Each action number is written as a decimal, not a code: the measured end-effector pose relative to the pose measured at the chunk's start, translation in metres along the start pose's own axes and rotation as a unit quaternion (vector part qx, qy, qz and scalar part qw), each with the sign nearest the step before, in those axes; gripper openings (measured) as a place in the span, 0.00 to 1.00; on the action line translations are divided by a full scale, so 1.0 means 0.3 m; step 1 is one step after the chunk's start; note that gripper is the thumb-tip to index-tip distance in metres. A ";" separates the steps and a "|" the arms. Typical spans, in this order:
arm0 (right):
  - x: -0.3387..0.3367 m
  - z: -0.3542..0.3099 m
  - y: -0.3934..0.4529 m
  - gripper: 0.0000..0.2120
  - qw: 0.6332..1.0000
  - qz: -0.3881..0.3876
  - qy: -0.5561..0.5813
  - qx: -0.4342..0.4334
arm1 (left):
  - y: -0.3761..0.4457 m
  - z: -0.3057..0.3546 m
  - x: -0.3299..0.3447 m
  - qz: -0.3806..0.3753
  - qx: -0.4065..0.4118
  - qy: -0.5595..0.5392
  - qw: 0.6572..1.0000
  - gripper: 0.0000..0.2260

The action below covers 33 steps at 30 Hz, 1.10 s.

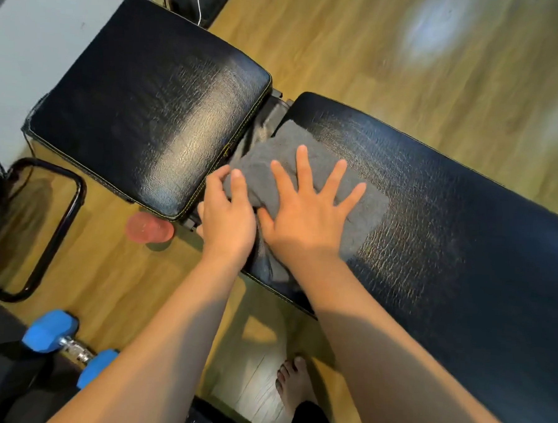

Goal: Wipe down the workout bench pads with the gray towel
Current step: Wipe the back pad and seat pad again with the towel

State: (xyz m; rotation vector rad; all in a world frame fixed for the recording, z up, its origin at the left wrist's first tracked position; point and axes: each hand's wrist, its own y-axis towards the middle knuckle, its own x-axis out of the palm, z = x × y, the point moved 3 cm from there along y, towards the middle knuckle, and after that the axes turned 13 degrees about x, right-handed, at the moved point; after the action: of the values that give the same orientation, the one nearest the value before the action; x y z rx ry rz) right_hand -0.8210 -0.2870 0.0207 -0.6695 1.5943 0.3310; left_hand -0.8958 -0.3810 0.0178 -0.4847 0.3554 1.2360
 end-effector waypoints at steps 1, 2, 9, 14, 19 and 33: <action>-0.005 -0.003 0.047 0.35 1.000 0.000 -0.004 0.002 | -0.003 0.006 0.011 -0.006 0.011 0.005 1.000 0.23; -0.013 -0.001 0.091 0.35 1.000 0.002 -0.009 0.003 | -0.007 0.011 0.022 -0.009 0.012 0.017 1.000 0.24; -0.054 0.122 0.202 0.34 0.999 0.011 -0.003 0.046 | -0.116 0.034 0.082 -0.078 0.057 0.128 0.987 0.25; -0.074 0.258 0.188 0.34 0.996 0.006 0.016 0.087 | -0.198 0.140 0.143 -0.150 0.216 0.097 0.960 0.28; -0.077 0.424 0.134 0.27 0.992 -0.014 0.022 0.125 | -0.318 0.298 0.308 -0.271 0.312 0.001 0.911 0.23; -0.126 0.947 -0.082 0.27 0.986 -0.014 0.023 0.166 | -0.757 0.407 0.665 -0.383 0.320 0.024 0.866 0.20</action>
State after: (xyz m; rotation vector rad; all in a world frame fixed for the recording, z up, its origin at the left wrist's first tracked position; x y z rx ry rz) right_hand -0.5772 -0.1342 0.0200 -0.4435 1.6335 0.0248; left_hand -0.6202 -0.2109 0.0556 -0.0463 0.5224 0.2852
